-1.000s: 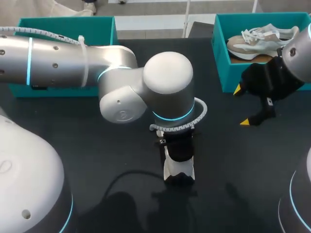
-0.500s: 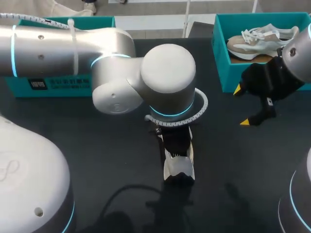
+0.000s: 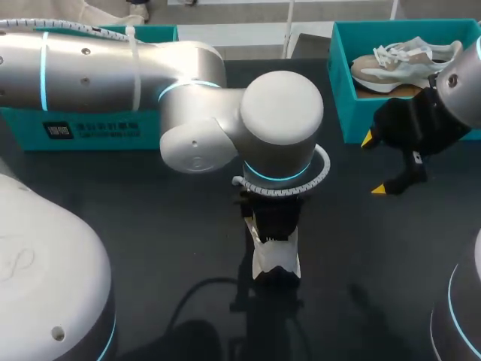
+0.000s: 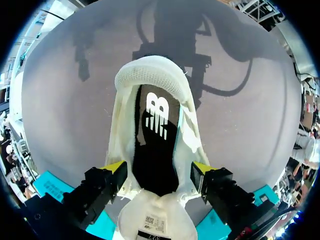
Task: Take the shoe out of the shoebox, open the shoe tongue, remove and reinsert the insole, then place the shoe into the shoebox
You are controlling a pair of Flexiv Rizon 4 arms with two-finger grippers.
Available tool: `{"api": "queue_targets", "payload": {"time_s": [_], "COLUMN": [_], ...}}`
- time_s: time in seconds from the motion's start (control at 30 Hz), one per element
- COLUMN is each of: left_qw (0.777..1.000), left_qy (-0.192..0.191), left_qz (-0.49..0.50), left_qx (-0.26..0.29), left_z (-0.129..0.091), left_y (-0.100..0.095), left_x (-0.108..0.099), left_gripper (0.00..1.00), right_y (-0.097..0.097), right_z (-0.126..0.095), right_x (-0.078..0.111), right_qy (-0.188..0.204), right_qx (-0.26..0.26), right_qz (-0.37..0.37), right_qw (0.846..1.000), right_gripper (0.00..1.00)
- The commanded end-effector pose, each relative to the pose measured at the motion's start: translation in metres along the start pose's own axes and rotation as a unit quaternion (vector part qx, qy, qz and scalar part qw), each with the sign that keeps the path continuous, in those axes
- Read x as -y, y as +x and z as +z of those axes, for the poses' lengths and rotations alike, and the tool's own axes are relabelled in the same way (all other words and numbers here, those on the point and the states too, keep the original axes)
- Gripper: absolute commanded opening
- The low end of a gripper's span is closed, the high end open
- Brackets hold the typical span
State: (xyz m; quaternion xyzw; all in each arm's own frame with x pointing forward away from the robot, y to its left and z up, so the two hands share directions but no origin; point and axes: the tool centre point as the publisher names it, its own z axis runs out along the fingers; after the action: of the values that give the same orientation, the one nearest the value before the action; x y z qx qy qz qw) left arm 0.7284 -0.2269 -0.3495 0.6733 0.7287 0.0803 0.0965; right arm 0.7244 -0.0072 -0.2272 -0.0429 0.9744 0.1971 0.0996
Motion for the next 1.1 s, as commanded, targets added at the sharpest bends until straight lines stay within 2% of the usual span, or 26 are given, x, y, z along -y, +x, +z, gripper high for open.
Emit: {"api": "queue_targets", "payload": {"time_s": [0.03,0.17,0.33,0.67,0.97,1.1], "left_qw": [1.000,1.000,1.000,0.999,0.997,0.998], "left_qy": [-0.003,-0.011,-0.006,-0.008,0.000,-0.014], "left_qz": [0.006,0.009,0.009,0.039,0.071,0.067], "left_qx": [-0.007,-0.007,-0.013,-0.007,-0.001,-0.002], "left_z": [-0.003,-0.011,-0.008,-0.041,-0.082,-0.090], "left_y": [0.001,0.006,0.009,0.010,0.012,0.014], "left_x": [-0.001,0.000,0.000,-0.012,-0.033,-0.042], "left_gripper": [1.00,1.00,1.00,1.00,1.00,1.00], "right_y": [0.001,0.001,0.001,0.001,0.001,0.001], "right_z": [0.001,0.001,0.001,0.001,0.001,0.001], "right_x": [0.000,0.000,0.000,0.000,0.000,0.000], "right_qy": [0.001,0.001,0.001,0.001,0.001,0.001], "right_qx": [0.001,0.001,0.001,0.001,0.001,0.001], "right_qz": [0.000,0.000,0.000,0.000,0.000,0.000], "right_qw": [1.000,1.000,1.000,1.000,1.000,1.000], "right_gripper": [1.00,1.00,1.00,1.00,1.00,1.00]}}
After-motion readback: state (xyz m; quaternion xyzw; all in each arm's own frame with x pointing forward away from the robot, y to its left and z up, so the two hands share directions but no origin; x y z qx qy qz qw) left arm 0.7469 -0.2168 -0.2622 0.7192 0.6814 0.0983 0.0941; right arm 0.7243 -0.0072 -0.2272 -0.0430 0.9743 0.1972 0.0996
